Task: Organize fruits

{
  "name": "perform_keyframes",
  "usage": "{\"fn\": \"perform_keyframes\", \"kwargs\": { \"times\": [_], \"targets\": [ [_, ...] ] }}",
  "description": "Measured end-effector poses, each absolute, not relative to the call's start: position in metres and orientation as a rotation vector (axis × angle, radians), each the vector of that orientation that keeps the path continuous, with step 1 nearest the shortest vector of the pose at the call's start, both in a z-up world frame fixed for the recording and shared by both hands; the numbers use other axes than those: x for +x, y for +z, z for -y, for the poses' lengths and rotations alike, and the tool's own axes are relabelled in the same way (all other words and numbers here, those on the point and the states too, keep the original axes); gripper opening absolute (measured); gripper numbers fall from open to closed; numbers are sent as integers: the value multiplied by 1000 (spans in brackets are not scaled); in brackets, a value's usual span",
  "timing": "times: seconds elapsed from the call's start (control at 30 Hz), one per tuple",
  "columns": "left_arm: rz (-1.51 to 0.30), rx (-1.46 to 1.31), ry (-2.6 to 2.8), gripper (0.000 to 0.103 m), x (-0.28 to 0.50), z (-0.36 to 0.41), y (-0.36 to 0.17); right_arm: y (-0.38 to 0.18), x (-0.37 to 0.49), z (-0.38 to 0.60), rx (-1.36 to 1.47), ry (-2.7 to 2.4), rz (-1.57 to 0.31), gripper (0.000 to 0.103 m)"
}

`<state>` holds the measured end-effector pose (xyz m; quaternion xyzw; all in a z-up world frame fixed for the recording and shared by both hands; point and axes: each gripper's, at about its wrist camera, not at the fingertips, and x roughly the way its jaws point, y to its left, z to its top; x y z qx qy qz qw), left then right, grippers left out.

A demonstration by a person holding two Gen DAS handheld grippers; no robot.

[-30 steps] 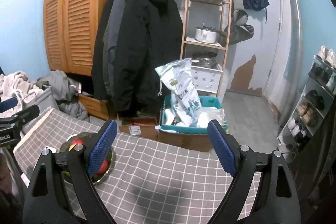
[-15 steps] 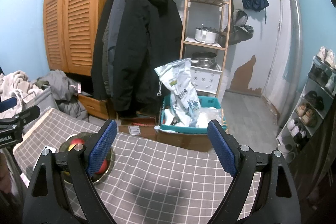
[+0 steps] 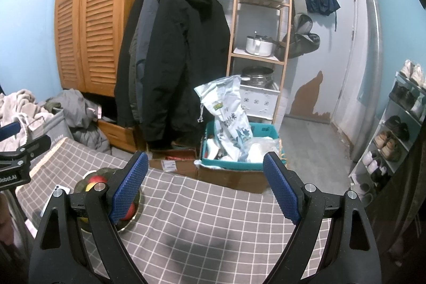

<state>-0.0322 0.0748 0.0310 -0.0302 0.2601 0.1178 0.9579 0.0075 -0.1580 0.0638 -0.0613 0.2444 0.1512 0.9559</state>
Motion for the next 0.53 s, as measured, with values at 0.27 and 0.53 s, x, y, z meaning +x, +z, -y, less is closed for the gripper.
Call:
{"fn": "perform_keyframes", "kwargs": {
  "times": [0.27,0.53],
  "targets": [
    [-526,-58,236,102,-32,-73,32,63,9,159,-126,307,-497,87],
    [-522,-58,239,102,-32,-73,33,63,8,159,-126,306,-497,87]
  ]
}}
